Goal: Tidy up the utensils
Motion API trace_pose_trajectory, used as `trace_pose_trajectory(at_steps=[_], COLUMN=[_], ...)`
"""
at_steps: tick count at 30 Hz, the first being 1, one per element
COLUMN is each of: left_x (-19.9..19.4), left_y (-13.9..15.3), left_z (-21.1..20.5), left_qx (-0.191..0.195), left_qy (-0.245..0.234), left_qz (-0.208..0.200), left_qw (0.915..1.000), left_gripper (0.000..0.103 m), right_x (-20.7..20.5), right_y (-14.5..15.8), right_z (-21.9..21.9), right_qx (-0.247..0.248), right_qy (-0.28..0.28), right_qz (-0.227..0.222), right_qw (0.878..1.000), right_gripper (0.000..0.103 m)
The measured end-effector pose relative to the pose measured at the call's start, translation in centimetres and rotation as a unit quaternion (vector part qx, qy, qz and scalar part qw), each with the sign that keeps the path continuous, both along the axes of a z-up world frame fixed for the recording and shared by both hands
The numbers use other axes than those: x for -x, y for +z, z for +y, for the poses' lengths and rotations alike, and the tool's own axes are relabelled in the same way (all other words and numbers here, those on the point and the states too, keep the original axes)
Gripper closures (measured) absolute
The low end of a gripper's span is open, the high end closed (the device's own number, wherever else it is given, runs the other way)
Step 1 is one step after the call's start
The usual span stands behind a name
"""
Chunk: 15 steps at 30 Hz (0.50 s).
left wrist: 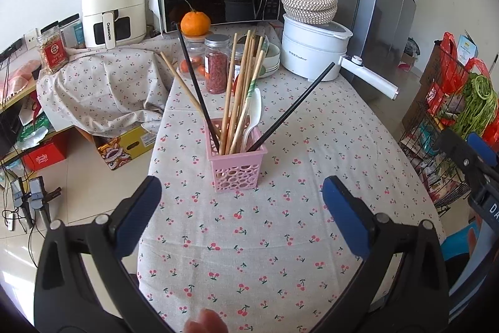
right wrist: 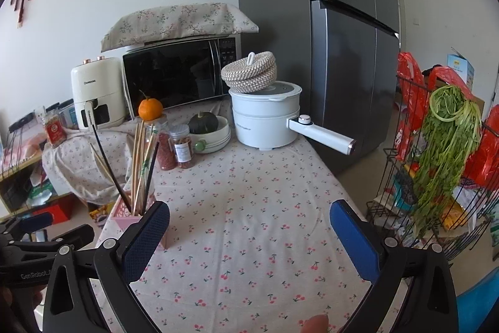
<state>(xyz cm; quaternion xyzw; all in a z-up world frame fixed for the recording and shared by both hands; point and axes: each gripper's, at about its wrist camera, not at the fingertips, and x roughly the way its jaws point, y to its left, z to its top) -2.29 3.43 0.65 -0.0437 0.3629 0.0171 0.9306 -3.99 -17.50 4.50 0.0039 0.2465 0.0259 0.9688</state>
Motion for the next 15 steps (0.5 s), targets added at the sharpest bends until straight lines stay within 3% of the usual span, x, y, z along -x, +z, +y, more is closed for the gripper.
trace_pose_trajectory(at_steps=[15], left_x=[-0.6], left_y=[0.0], left_z=[-1.7], left_qx=[-0.015], left_qy=[-0.003], left_qz=[-0.006], left_qw=[0.9999], left_gripper=[0.001], right_x=[-1.0], right_y=[-0.8], right_z=[-0.3], right_qx=[0.005], right_qy=[0.011], right_qz=[0.022], right_qw=[1.000], right_gripper=[0.000])
